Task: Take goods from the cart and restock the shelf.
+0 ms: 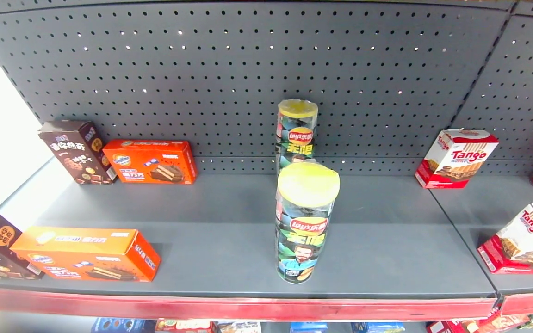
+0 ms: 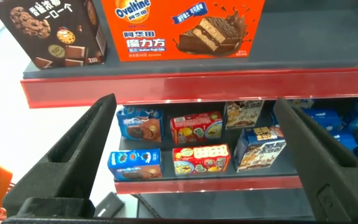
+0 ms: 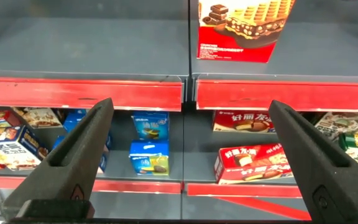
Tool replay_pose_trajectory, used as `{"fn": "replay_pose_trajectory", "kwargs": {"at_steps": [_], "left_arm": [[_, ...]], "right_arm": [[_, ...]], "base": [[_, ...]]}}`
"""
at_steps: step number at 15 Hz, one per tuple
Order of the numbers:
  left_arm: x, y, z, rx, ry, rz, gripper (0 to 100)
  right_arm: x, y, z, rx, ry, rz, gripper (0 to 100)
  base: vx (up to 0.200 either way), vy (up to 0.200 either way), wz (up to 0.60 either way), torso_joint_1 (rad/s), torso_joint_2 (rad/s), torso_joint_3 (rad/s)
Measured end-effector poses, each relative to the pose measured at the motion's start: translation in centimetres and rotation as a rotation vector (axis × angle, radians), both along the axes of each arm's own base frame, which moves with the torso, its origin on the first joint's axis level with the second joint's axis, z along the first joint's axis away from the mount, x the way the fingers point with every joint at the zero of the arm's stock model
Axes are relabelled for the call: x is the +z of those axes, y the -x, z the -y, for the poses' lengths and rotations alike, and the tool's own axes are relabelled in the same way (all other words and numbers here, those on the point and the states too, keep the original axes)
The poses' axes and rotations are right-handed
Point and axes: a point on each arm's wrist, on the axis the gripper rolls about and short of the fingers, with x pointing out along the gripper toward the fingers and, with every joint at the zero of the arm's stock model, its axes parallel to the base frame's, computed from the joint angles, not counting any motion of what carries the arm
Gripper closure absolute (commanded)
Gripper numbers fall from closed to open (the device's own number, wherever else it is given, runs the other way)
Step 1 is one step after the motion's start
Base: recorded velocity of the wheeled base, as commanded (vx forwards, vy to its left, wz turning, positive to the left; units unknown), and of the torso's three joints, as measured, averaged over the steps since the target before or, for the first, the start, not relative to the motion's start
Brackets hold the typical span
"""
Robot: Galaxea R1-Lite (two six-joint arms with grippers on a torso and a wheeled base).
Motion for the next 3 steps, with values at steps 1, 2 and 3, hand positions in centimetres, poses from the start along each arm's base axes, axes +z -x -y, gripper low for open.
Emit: {"fn": "replay_pose_trajectory", "kwargs": {"at_steps": [1, 2, 3], "left_arm": [[0.00, 0.00, 0.00, 0.000, 0.000, 0.000, 0], [0.00, 0.00, 0.00, 0.000, 0.000, 0.000, 0], [0.00, 0.00, 0.00, 0.000, 0.000, 0.000, 0]], "right_arm": [[0.00, 0.00, 0.00, 0.000, 0.000, 0.000, 0], [0.00, 0.00, 0.00, 0.001, 0.000, 0.000, 0], [0.00, 0.00, 0.00, 0.001, 0.000, 0.000, 0]], "base": [[0.000, 0.000, 0.00, 0.000, 0.00, 0.000], [0.000, 0.000, 0.00, 0.000, 0.00, 0.000], [0.000, 0.000, 0.00, 0.000, 0.00, 0.000]]}}
